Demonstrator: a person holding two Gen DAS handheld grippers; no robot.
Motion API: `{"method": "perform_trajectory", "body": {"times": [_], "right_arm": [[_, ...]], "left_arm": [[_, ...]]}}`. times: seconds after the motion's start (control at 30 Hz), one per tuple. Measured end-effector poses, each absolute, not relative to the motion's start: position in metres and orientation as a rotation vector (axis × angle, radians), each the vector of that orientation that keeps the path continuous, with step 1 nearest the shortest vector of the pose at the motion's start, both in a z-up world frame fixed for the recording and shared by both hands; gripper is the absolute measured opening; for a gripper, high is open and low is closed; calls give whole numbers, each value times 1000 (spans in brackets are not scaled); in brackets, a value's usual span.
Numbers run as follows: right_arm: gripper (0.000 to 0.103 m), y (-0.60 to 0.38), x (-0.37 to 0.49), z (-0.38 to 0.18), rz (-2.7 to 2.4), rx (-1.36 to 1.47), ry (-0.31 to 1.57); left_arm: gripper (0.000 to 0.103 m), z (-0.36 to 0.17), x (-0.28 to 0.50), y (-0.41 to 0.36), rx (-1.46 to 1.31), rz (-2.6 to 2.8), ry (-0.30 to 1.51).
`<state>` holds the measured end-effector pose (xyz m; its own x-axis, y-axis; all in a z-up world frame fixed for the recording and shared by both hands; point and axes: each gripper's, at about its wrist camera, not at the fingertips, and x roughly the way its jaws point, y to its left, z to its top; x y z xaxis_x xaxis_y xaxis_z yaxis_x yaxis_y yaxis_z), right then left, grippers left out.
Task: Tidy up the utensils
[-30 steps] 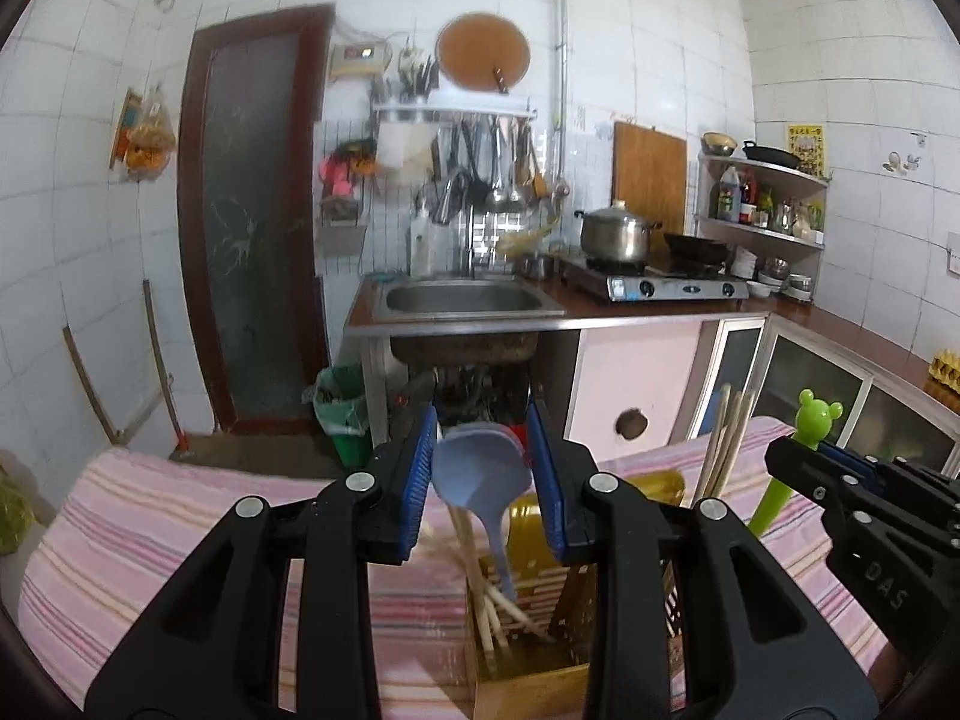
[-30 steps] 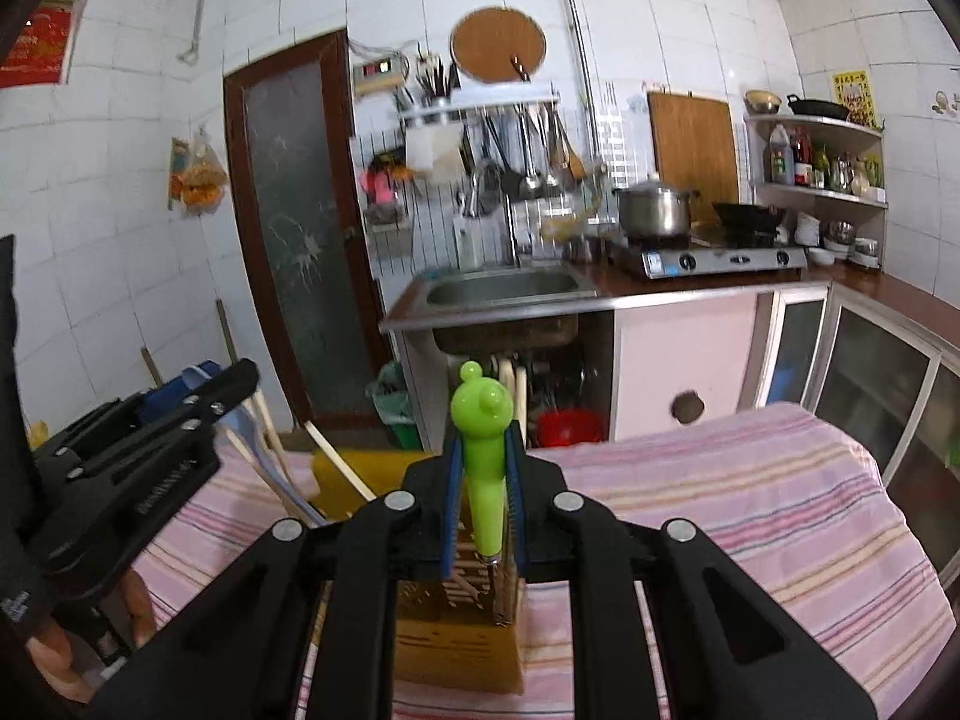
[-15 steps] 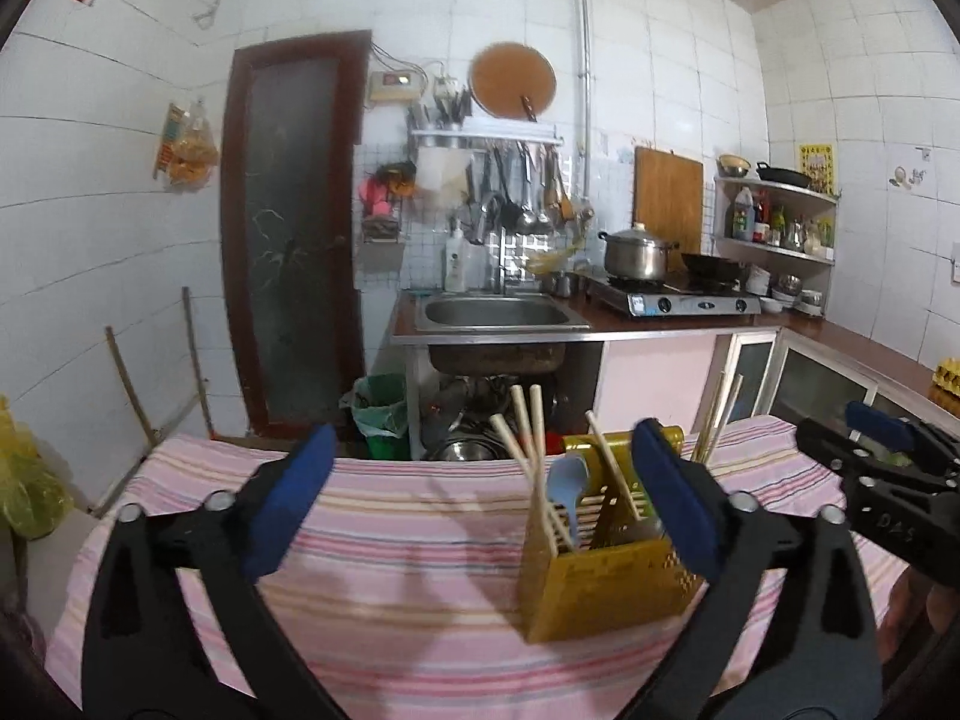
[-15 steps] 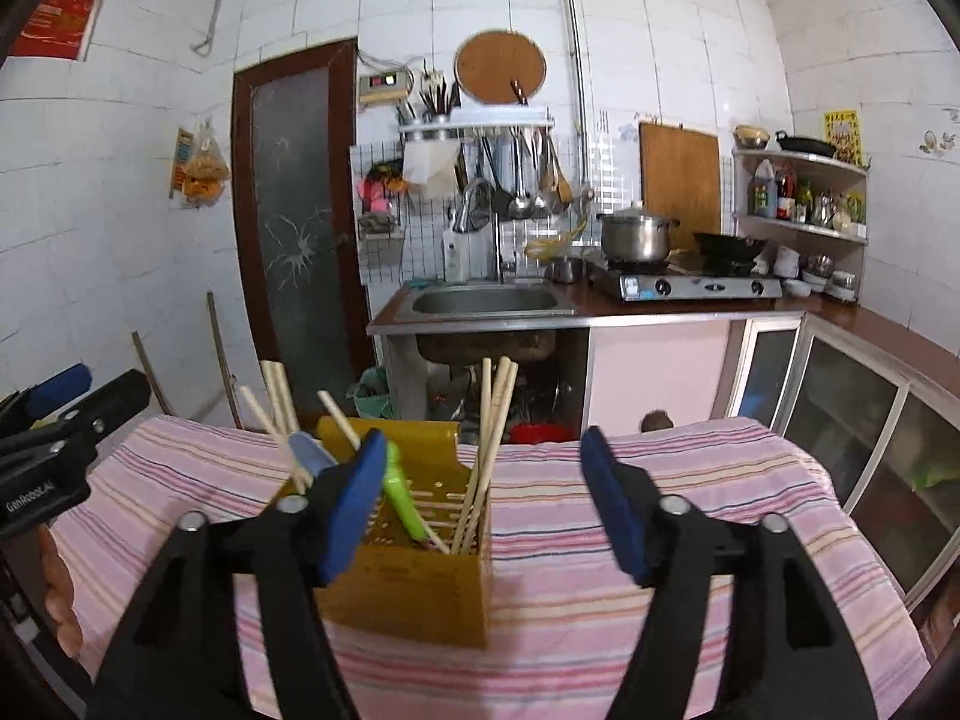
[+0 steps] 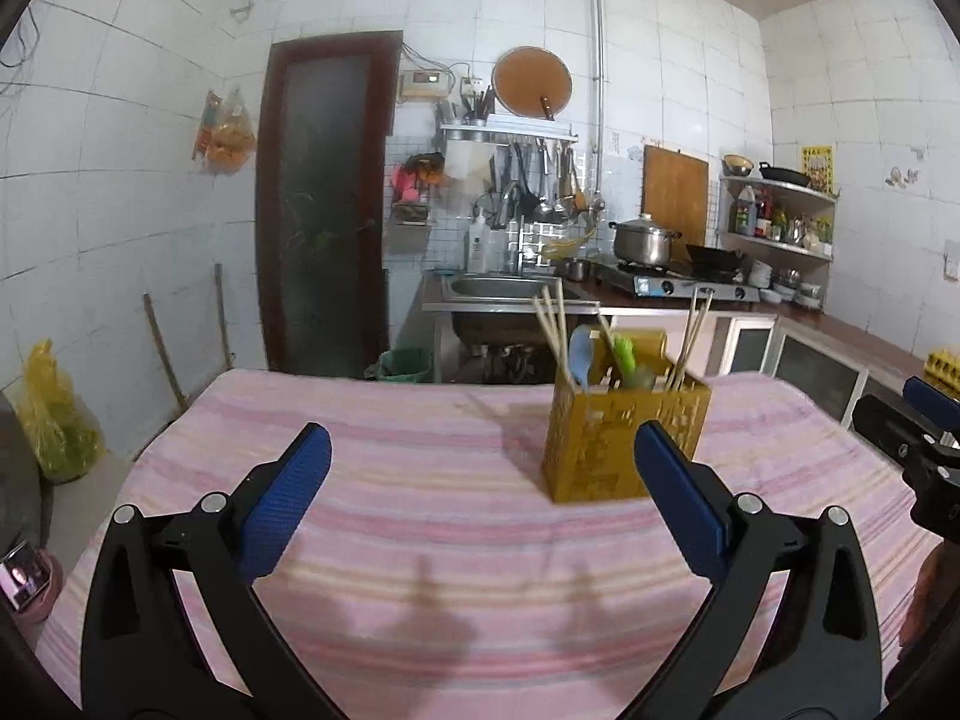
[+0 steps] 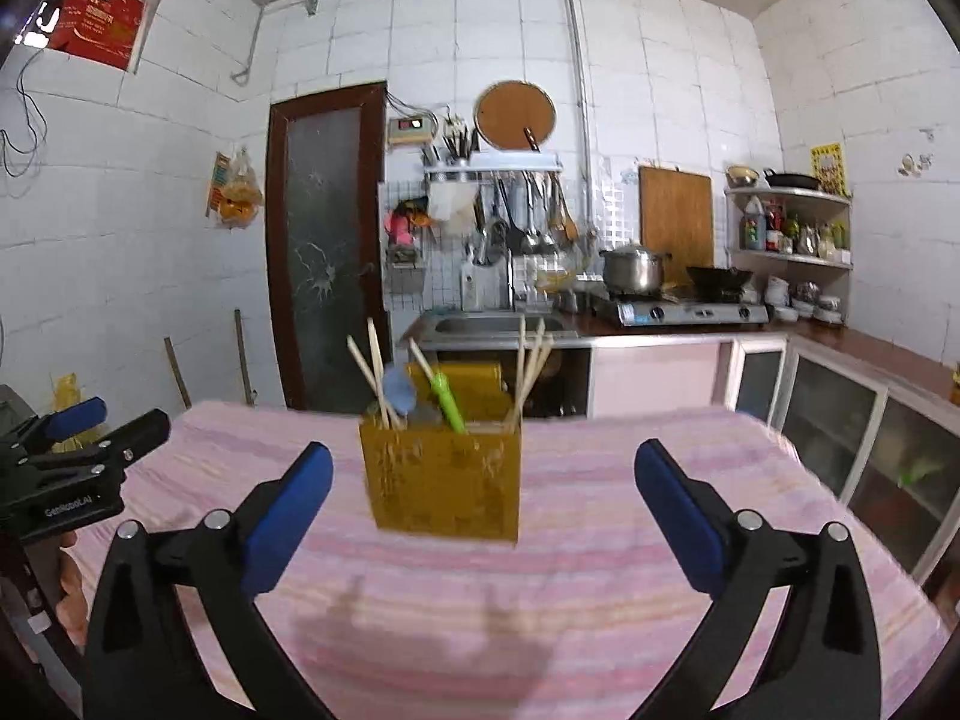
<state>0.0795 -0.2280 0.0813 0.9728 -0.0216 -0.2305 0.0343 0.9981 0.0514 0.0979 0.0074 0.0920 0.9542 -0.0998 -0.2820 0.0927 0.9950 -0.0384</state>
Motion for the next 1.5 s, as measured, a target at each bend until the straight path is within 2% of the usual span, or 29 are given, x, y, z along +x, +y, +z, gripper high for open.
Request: {"method": "perform_trajectory", "body": {"times": [0.27, 0.67, 1.5], "right_arm": [[99, -224, 66, 28, -9, 62, 265], [99, -225, 65, -10, -15, 80, 248], [99, -223, 58, -15, -65, 67, 233]], "left_arm": [[98, 40, 70, -7, 25, -63, 270], [98, 14, 64, -8, 41, -49, 251], [98, 10, 63, -1, 7, -50, 266]]}}
